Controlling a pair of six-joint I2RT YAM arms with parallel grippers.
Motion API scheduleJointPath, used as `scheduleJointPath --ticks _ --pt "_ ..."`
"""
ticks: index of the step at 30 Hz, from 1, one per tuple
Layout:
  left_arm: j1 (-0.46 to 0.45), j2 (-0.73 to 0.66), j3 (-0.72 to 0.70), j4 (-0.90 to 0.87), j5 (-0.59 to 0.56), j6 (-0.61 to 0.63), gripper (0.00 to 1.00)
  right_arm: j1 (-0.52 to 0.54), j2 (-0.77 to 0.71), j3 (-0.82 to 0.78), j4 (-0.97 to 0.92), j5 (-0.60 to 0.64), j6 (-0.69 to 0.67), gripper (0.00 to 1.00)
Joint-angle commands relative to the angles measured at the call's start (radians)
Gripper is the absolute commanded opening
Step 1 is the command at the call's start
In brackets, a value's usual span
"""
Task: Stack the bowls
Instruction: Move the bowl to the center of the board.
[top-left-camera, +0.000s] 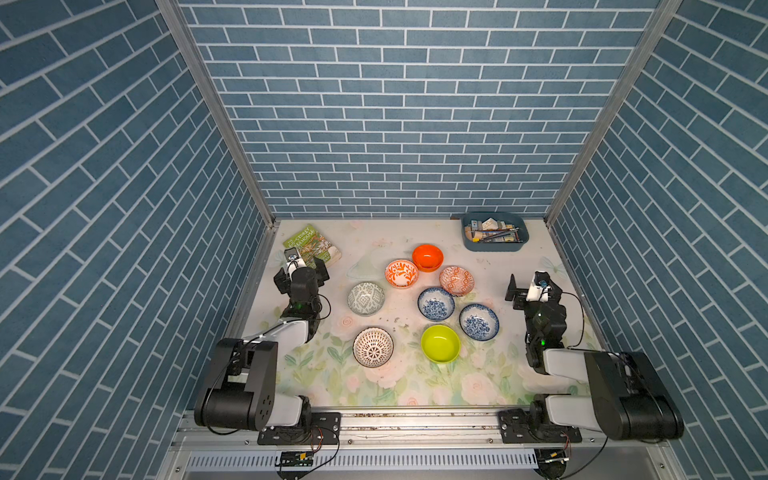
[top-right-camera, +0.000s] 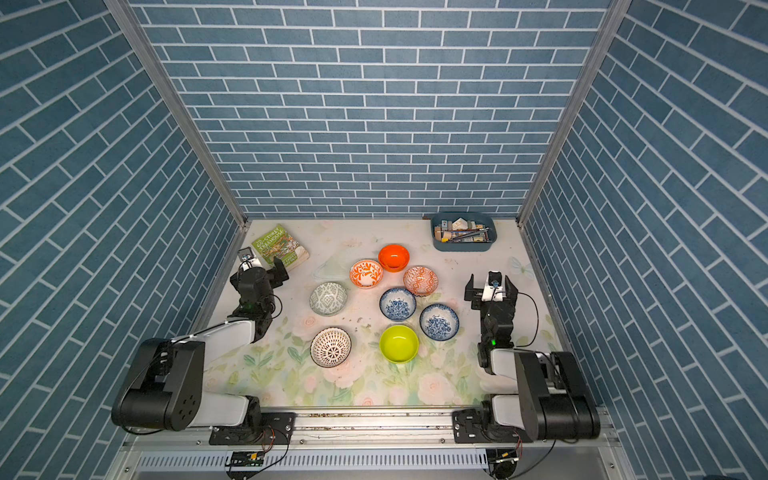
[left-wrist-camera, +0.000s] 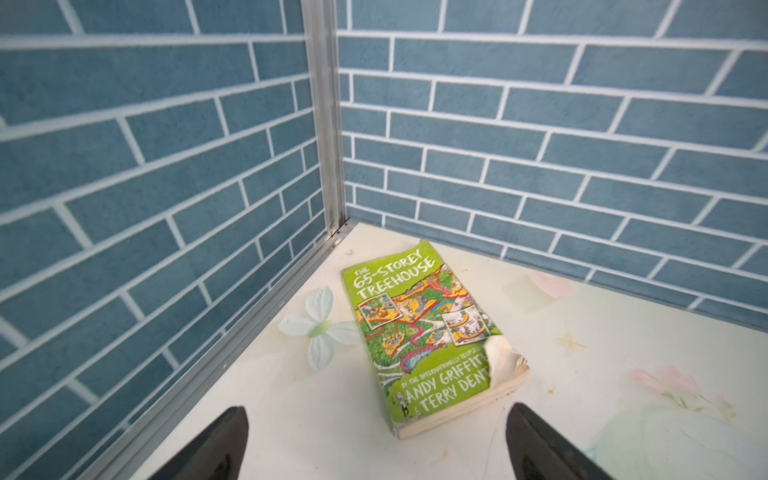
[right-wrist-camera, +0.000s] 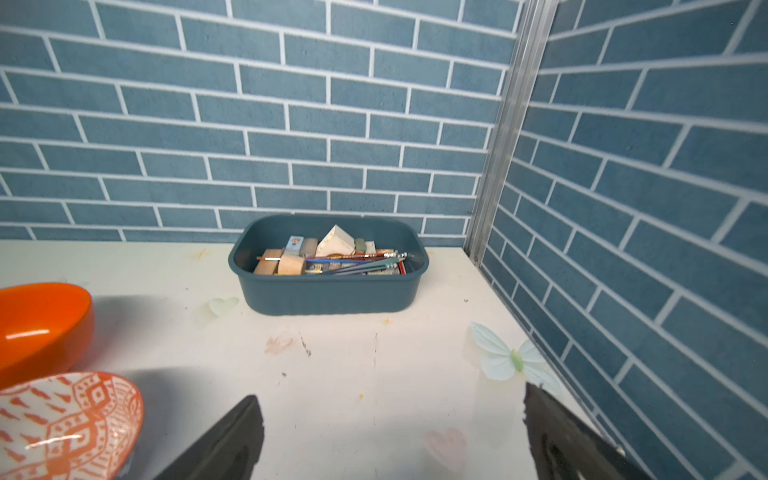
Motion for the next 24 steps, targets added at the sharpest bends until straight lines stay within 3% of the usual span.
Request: scheduleJointPath --ticks 1,5,6,8,10,13,21,24 --pt "-0.004 -0.037 0.095 -0.348 -0.123 -0.131 1.0 0.005 -0.143 0.008 -0.107 0.035 0.033 1.0" --pt "-0.003 -0.1 0.215 -0.608 -0.224 -0.277 1.0 0.005 -0.297 0.063 -0.298 0.088 0.169 1.0" --pt "0.003 -0.136 0.238 -0.68 -0.204 -0.315 1.0 0.005 -0.334 0.108 -0.475 0.091 0.238 1.0" --pt "0.014 -0.192 0.234 -0.665 -0.037 -0.27 1.0 0.002 -0.365 0.217 -0.711 0.117 0.395 1.0" --pt "0.016 -0.242 0.237 -0.68 0.081 -0.267 1.0 -0.005 -0.351 0.283 -0.807 0.047 0.443 1.0" --pt "0.018 -0.277 0.262 -0.748 0.172 -0.277 1.0 -0.008 -0.303 0.354 -0.99 0.059 0.549 1.0" --pt "0.027 -0.315 0.267 -0.915 0.443 -0.327 1.0 -0.017 -0.286 0.452 -1.163 -0.361 0.562 0.99" --pt "0.023 -0.291 0.249 -0.921 0.558 -0.371 1.0 0.011 -0.253 0.495 -1.253 -0.431 0.559 0.95"
